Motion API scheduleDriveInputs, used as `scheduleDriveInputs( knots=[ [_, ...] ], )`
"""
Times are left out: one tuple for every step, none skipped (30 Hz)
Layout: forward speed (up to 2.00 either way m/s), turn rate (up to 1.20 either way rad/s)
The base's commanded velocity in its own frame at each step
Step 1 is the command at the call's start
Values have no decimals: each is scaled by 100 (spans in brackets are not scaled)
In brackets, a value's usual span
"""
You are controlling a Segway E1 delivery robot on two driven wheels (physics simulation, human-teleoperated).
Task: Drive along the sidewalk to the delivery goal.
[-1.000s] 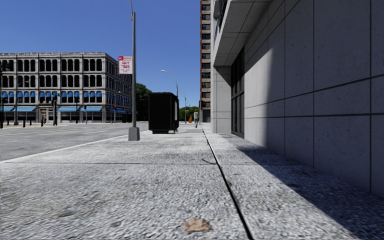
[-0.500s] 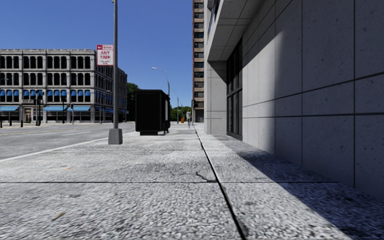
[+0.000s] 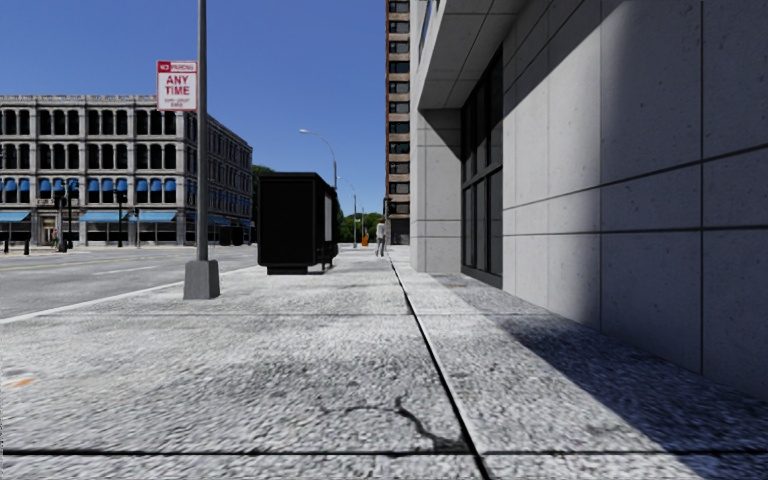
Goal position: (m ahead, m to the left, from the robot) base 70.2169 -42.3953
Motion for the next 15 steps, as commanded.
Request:
scheduleDriveInputs(
  knots=[
    [200,0],
    [200,0],
    [200,0],
    [200,0],
    [200,0],
    [200,0],
    [200,0],
    [200,0],
    [200,0],
    [200,0],
    [200,0],
    [200,0],
    [200,0],
    [200,0],
    [200,0]
  ],
)
